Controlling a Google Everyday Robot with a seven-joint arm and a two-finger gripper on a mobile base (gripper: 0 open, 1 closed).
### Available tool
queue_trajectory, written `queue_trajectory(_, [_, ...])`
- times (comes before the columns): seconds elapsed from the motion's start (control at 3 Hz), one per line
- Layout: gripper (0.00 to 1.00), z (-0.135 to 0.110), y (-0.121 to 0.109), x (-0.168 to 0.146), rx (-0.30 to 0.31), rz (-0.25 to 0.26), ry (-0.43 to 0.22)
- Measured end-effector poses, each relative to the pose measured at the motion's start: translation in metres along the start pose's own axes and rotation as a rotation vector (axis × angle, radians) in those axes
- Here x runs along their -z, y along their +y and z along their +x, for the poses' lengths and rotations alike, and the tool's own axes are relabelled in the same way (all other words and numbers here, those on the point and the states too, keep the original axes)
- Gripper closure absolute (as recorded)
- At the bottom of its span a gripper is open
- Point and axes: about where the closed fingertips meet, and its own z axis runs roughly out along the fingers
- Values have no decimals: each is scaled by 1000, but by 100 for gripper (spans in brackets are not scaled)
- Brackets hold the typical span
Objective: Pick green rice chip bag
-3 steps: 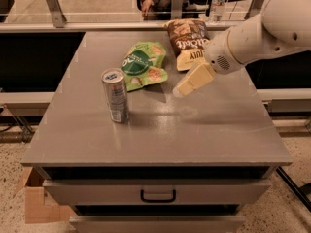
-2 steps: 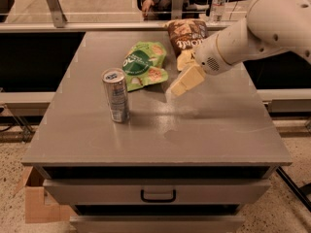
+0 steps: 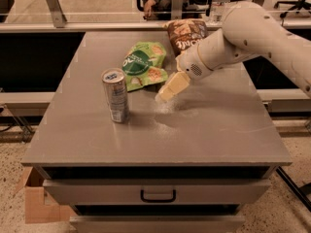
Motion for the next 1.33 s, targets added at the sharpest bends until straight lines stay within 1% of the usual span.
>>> queue_trajectory(0.33, [0,-8,0,-13,-18,-16,-66])
queue_trajectory(0.67, [0,-30,-3,-11,5,-23,-123])
queue_trajectory(1.0, [26,-45,-1,-7,36,-49,-144])
queue_trajectory(1.33, [50,-48,1,-10,50,-85,-133])
